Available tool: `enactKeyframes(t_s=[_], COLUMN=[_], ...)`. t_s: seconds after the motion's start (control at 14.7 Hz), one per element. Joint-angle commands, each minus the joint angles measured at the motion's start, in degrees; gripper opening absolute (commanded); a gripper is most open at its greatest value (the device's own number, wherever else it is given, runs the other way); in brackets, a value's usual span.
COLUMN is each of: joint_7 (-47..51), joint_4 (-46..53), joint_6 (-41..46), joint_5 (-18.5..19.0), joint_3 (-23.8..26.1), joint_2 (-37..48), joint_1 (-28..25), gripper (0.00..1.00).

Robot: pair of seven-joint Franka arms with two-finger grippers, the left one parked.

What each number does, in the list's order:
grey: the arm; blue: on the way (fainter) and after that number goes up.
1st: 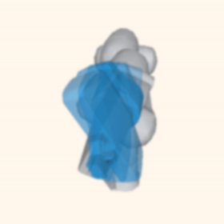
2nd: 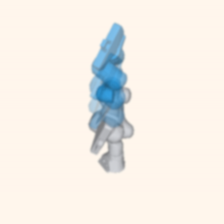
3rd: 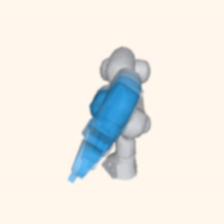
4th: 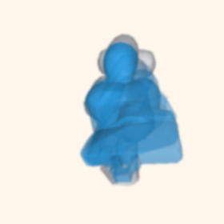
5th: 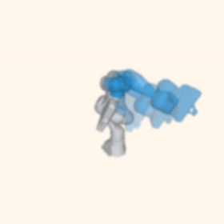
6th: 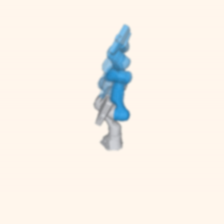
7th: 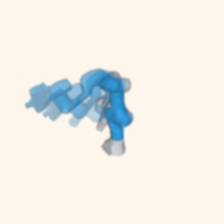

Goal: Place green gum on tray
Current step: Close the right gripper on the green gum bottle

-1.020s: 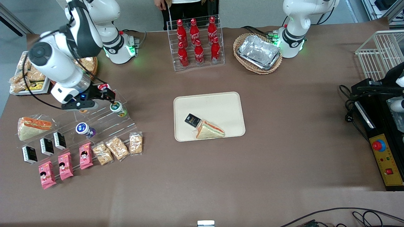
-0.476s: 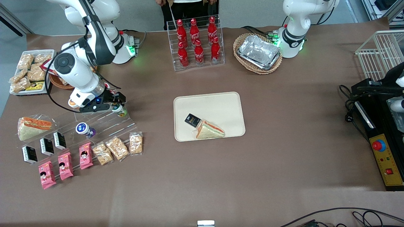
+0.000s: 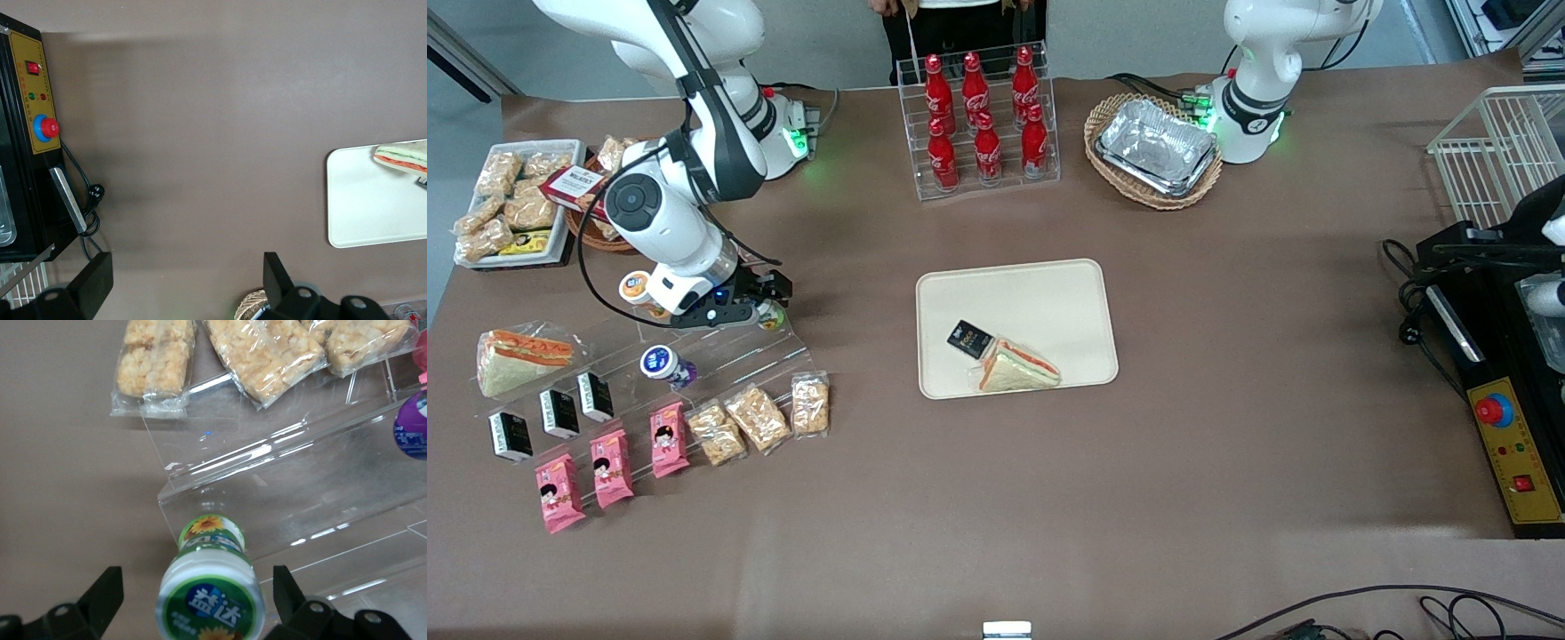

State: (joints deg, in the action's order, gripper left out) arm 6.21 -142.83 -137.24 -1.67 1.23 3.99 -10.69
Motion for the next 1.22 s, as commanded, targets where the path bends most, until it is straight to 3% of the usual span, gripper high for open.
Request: enactKeyframes(t_s=[0.0,0.2,0.34,0.68,1.16], joint_7=[-0.67,-0.76,-0.76,-3.22,-3.22], joint_4=[-0.78,-0.7,-0.43,2.98,22.04], joint_6=[-1.28,-0.66,0.47,6.26,27.26], joint_5=[-0.44,-0.44,-0.44,-0.44,-0.61], joint_3=[-0.35,-0.35,-0.35,-0.96,-1.76], joint_2=[-0.21,-0.03,0.14,1.28,0.41], joint_1=[-0.65,-0.56,-0.48,-0.13,-0.04], gripper=[0.94,0.57,0.4,0.37,0.37])
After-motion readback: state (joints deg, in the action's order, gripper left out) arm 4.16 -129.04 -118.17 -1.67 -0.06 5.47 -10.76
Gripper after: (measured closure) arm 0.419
